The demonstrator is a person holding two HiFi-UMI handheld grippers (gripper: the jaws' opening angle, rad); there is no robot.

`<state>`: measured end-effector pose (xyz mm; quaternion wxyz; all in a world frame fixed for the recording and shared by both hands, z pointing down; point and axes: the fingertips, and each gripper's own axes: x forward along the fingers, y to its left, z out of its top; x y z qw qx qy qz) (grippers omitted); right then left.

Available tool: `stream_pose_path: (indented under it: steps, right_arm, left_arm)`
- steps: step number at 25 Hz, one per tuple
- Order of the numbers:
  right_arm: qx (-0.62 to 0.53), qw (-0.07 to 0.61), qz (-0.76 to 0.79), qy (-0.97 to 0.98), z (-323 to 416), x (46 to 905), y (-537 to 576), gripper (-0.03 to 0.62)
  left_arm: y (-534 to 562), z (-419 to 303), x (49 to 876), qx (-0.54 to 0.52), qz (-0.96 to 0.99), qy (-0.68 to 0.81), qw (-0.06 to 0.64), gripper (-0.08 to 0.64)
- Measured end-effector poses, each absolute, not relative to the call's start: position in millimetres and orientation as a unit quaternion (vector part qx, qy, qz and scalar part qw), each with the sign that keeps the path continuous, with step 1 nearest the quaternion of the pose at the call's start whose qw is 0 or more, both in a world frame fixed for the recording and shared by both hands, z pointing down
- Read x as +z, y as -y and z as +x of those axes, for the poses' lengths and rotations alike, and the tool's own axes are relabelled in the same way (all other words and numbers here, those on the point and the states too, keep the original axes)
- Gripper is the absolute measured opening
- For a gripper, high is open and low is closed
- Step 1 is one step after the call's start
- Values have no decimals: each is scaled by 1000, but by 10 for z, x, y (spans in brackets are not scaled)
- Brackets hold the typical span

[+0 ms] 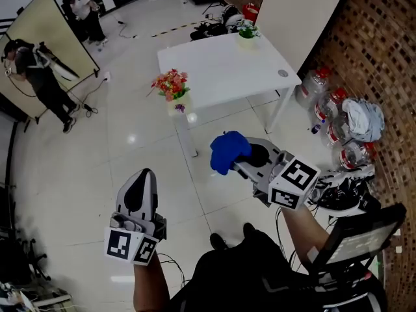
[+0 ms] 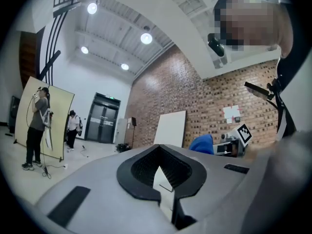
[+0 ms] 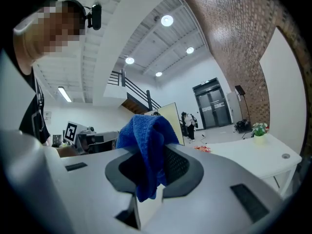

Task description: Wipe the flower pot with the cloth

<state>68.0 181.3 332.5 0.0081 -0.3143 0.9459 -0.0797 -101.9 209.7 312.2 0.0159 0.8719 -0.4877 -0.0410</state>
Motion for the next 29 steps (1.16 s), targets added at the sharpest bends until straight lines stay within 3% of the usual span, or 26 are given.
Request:
stream_pose_path:
  steps: [7, 29]
  right_arm:
    - [-44, -4, -327, -944, 931, 3109, -2159, 60]
    - [-38, 0, -335, -941, 1130, 2956, -2498, 58]
  left_arm:
    - [-2425, -704, 3014, -39, 873, 485, 9, 3]
    - [-2779, -616, 2990, -39, 867, 497, 27, 3]
